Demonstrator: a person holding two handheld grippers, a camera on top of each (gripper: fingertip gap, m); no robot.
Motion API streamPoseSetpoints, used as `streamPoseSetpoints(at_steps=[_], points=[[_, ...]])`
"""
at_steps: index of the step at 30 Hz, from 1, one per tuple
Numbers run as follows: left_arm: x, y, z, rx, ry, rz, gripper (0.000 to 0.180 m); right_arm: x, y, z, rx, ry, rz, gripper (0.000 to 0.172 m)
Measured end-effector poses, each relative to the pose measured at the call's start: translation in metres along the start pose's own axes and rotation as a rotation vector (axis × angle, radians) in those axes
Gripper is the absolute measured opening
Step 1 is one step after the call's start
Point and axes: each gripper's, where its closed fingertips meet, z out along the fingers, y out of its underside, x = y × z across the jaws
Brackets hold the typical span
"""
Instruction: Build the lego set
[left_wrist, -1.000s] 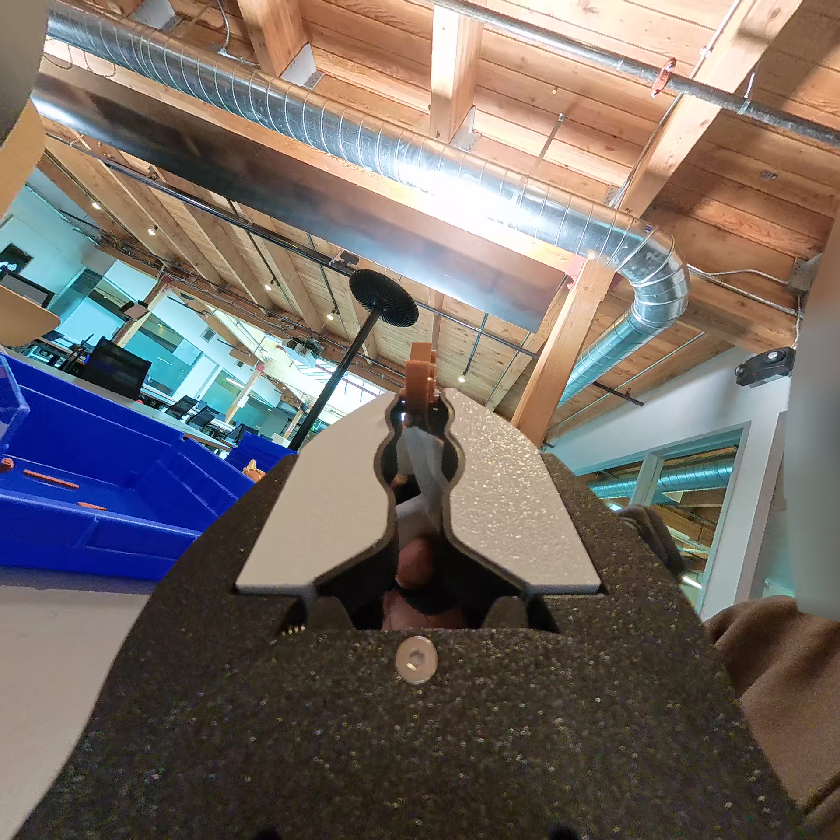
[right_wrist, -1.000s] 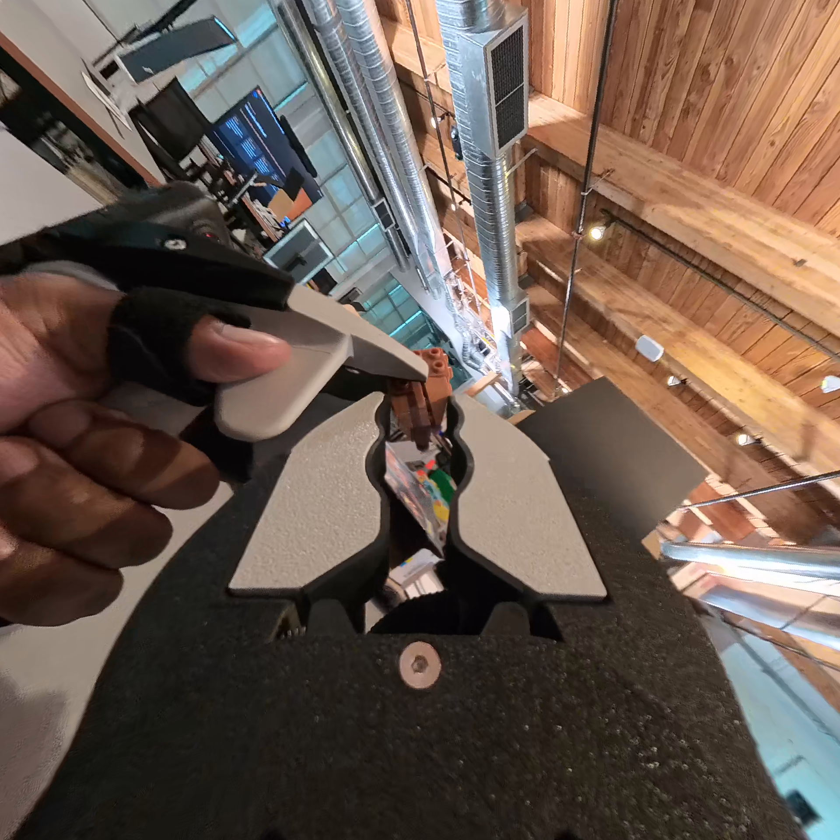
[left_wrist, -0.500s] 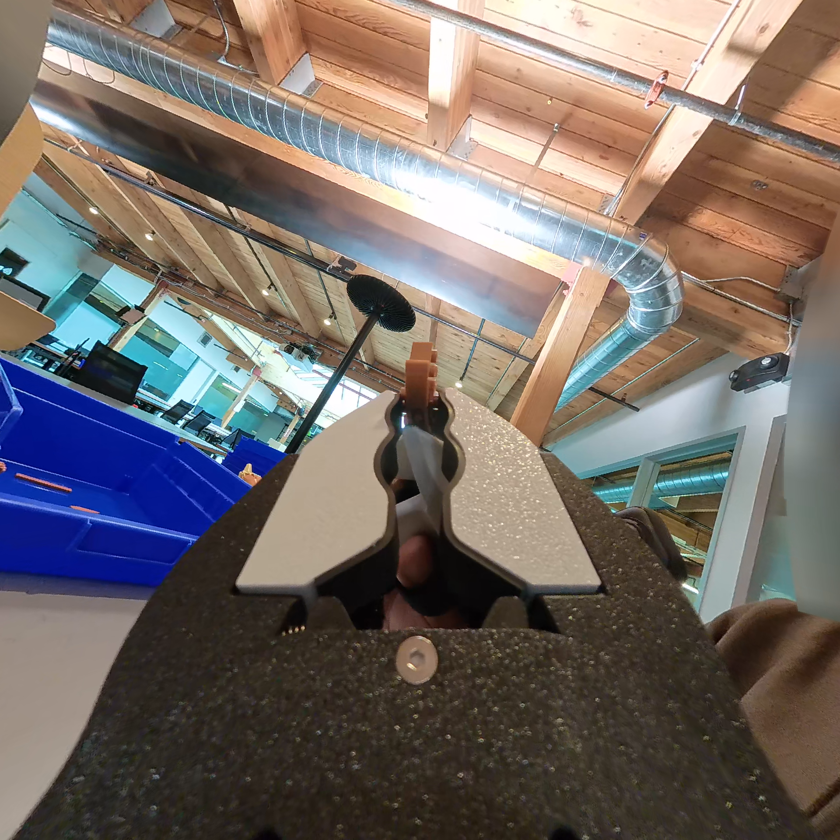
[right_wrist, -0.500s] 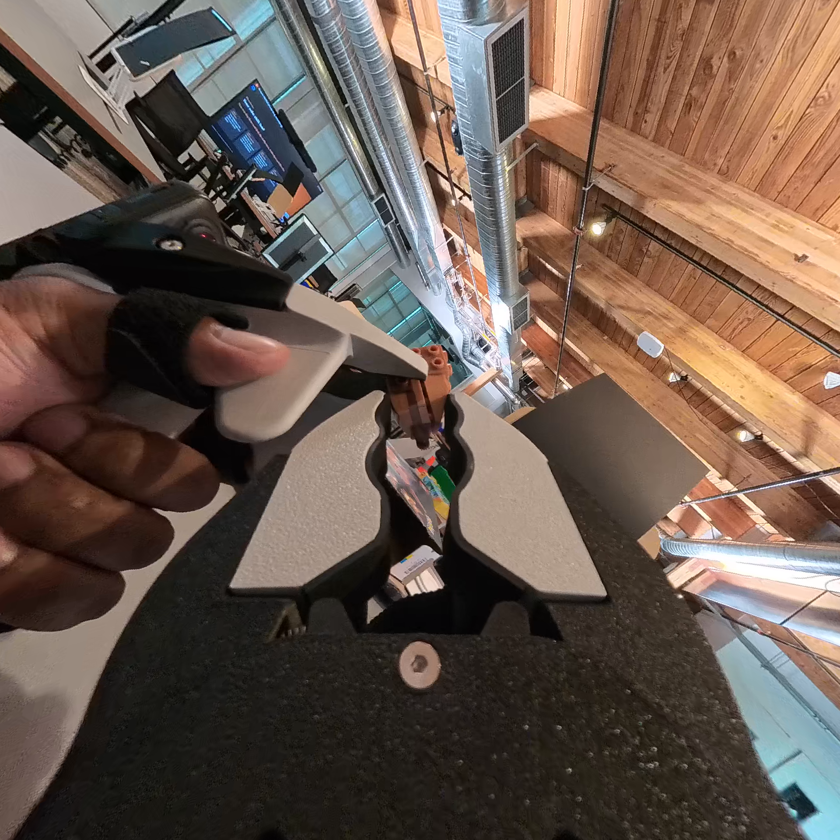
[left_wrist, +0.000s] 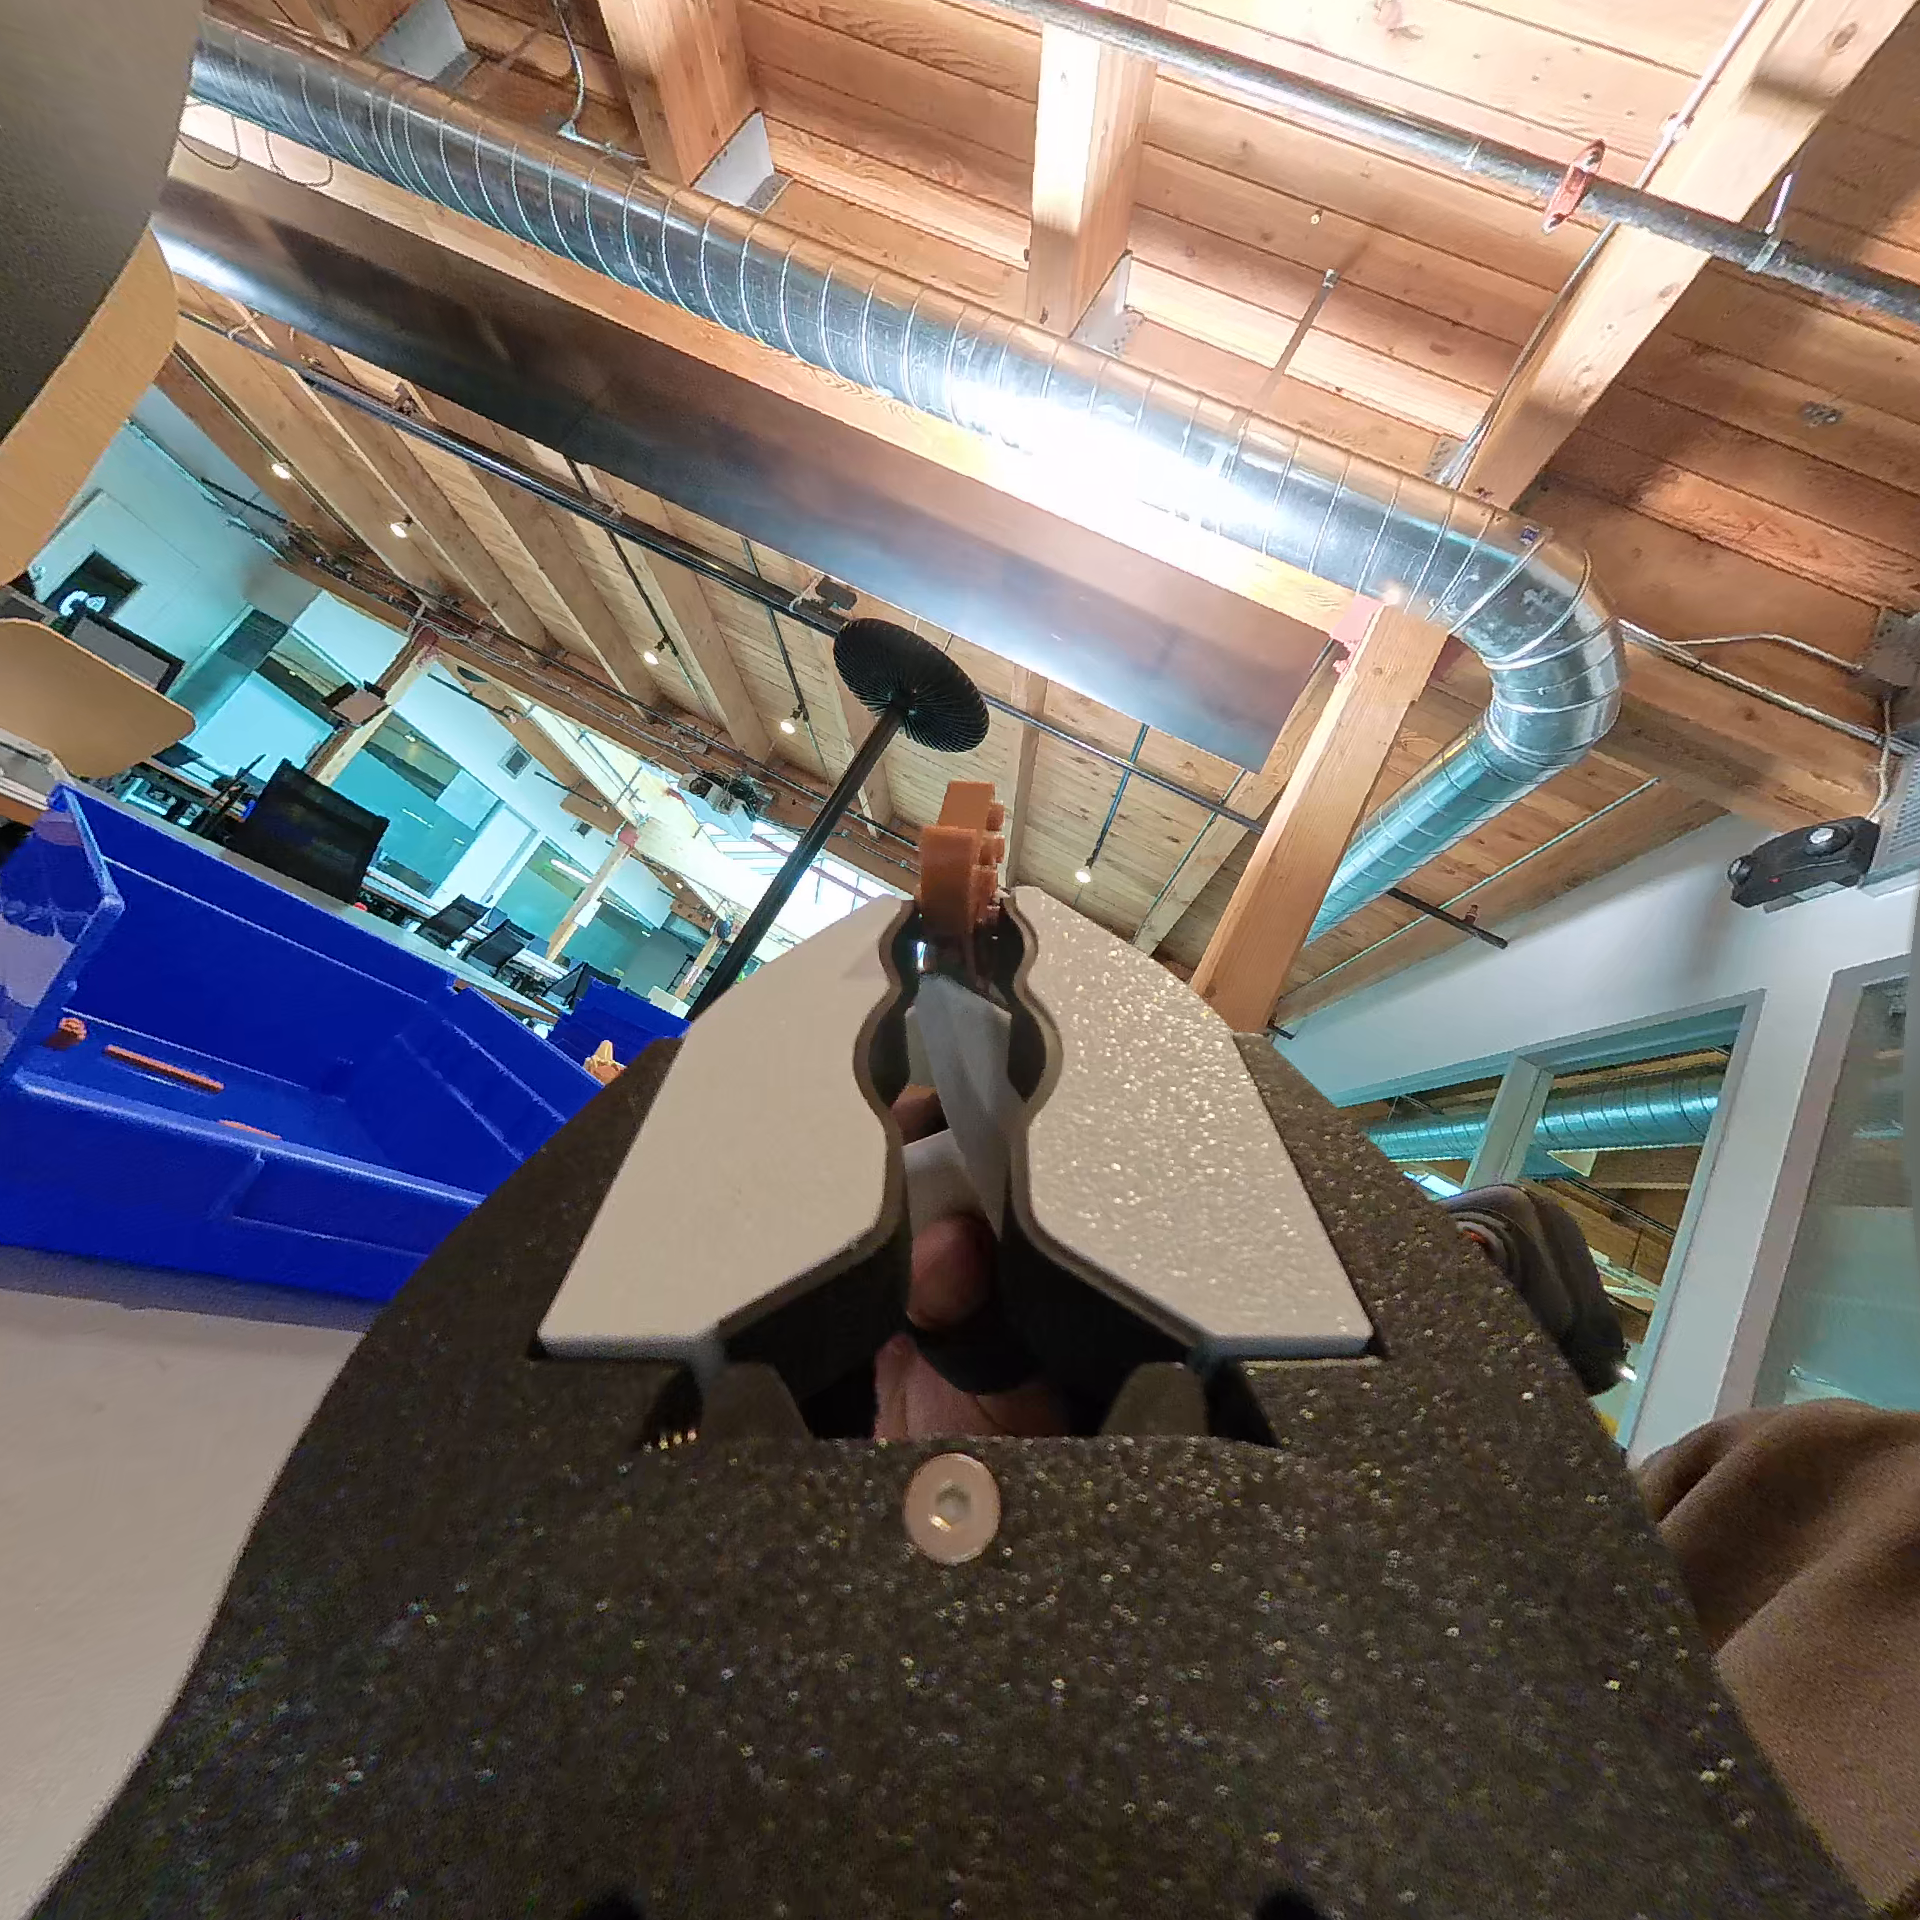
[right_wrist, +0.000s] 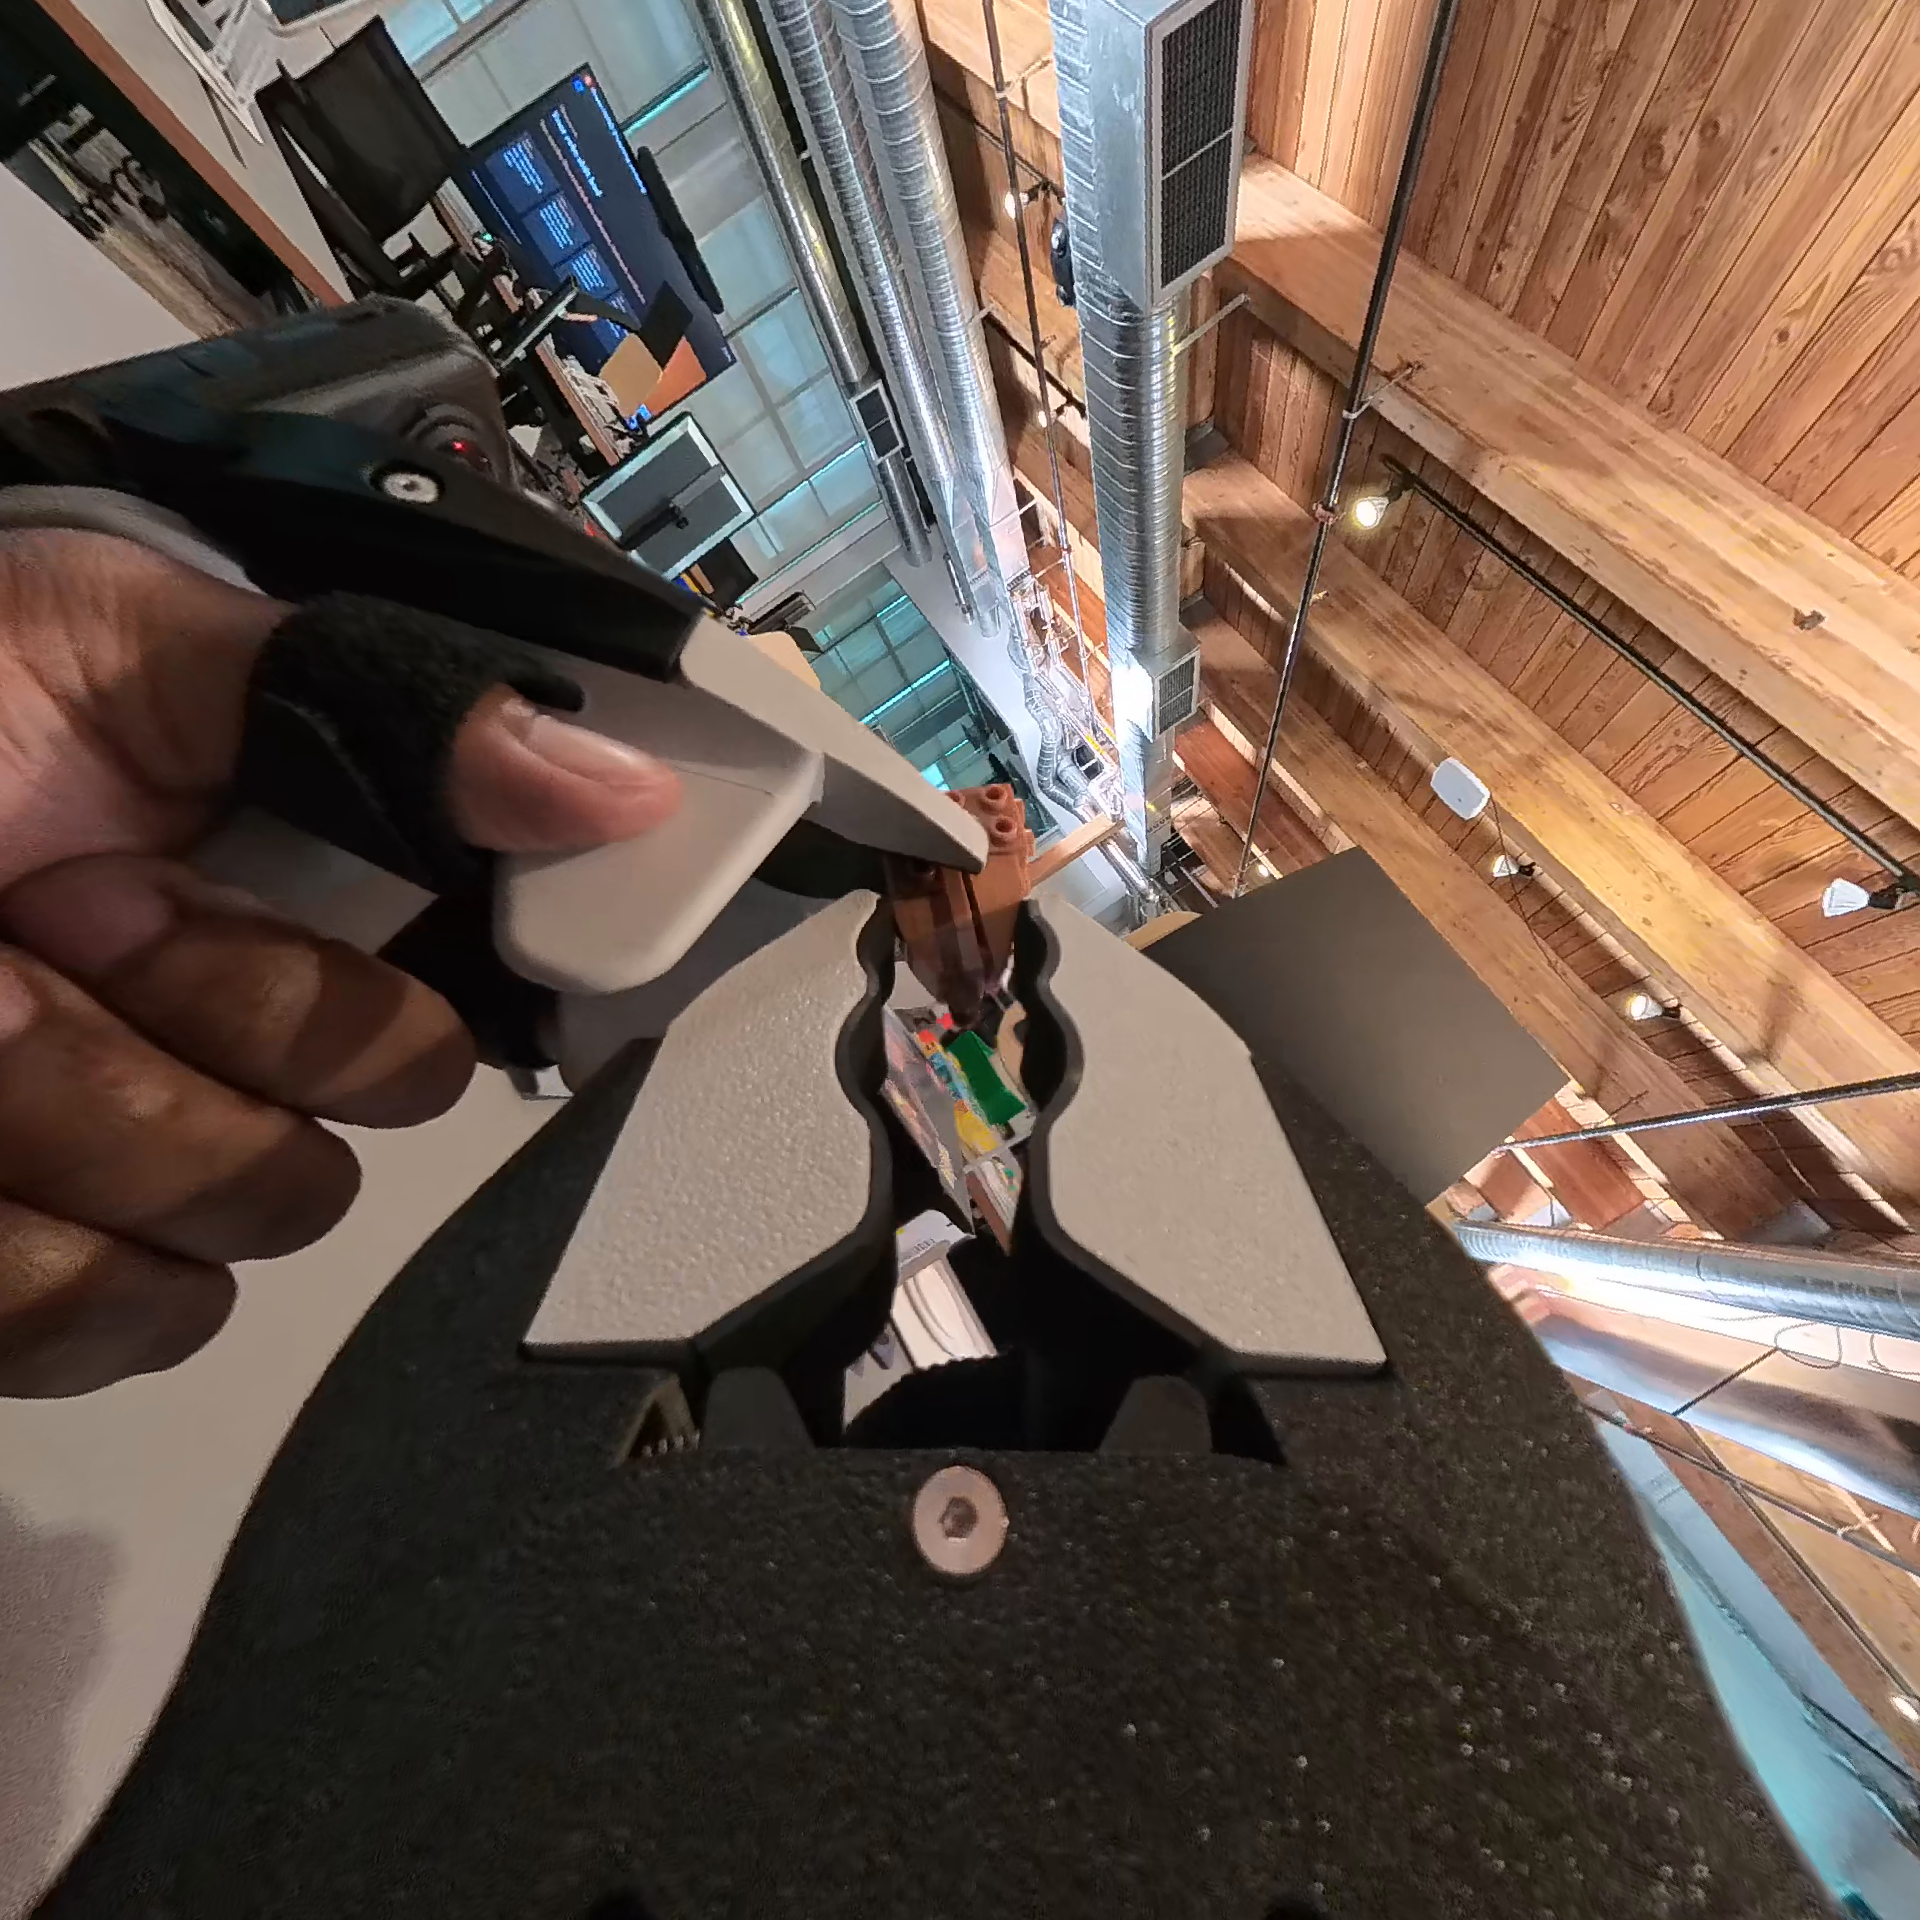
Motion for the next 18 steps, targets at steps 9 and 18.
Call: streamPoseSetpoints(at_steps=[9,18], points=[[-0.0019,-0.0073,-0.0017,0.04,0.012,-0.04,0.014,0.0028,-0.0038,-0.0008,0.018,0.07,-0.016,0.025],[-0.002,-0.0074,-0.0019,0.035,0.01,-0.034,0.014,0.0003,-0.0033,-0.0011,0.018,0.041,-0.015,0.019]])
